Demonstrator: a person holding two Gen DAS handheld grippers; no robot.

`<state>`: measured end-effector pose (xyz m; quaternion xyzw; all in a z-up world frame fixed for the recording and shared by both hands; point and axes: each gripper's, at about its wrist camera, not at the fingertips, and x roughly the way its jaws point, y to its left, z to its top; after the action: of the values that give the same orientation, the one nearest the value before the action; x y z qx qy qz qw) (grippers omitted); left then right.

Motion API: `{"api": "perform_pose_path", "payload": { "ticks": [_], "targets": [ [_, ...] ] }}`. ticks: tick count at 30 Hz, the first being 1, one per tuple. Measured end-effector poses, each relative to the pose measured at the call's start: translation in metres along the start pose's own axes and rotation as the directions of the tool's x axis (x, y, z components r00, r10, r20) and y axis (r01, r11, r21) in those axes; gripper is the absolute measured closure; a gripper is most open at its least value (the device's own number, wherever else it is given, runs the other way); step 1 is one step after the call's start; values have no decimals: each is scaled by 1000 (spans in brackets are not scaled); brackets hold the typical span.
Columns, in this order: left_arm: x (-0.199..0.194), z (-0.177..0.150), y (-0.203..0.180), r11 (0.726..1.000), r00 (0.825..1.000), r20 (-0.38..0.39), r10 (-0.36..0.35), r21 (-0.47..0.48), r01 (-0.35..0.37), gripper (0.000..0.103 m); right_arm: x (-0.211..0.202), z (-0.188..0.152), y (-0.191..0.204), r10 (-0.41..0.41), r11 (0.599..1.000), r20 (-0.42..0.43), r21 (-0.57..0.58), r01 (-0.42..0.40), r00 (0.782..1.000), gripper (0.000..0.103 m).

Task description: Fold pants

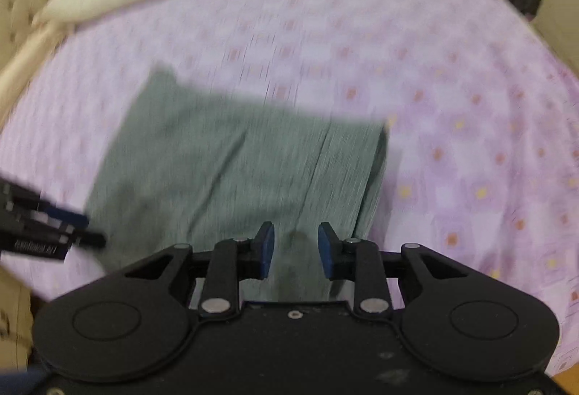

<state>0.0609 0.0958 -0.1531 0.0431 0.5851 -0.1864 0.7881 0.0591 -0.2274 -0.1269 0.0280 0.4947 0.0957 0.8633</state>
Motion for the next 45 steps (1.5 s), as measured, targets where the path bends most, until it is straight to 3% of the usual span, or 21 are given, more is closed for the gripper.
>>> {"api": "perform_pose_path", "payload": {
  "ticks": [4,8,11,14,18,23,26,31,35,41,45],
  "targets": [
    [-6,38,19,994,995,87,43,-102,-34,54,20,21,-4,9,1000,13,8,-9,1000,71],
    [24,84,24,990,992,79,101,-108,-93,54,52,36,-8,-20,1000,-22,-18,20,1000,71],
    [57,110,17,986,986,43,162,-48,-160,53,76,44,-14,-47,999,-73,-31,45,996,69],
    [88,118,27,982,981,-54,184,-37,-186,49,93,49,-14,-63,997,-93,-55,58,994,66],
    [88,118,33,981,980,-61,189,-34,-191,43,104,50,-11,-73,996,-86,-63,68,994,57],
    [58,100,38,980,982,0,187,-65,-186,45,82,43,-19,-47,999,-44,-21,46,998,58],
    [48,75,35,985,987,2,163,-61,-163,42,70,27,-29,-66,998,-37,18,67,997,56],
    [57,12,15,987,984,-100,150,-34,-154,41,60,-18,-36,-97,995,-102,0,98,990,52],
    [51,-5,8,979,979,-71,189,-64,-193,38,52,-33,-44,-89,996,-92,20,91,992,49],
    [35,9,17,983,990,-19,139,-118,-141,38,45,-19,-66,40,985,-80,170,-26,996,48],
    [36,18,20,983,989,-15,145,-111,-146,38,73,-10,-82,126,971,-130,219,-95,984,48]
  ]
}}
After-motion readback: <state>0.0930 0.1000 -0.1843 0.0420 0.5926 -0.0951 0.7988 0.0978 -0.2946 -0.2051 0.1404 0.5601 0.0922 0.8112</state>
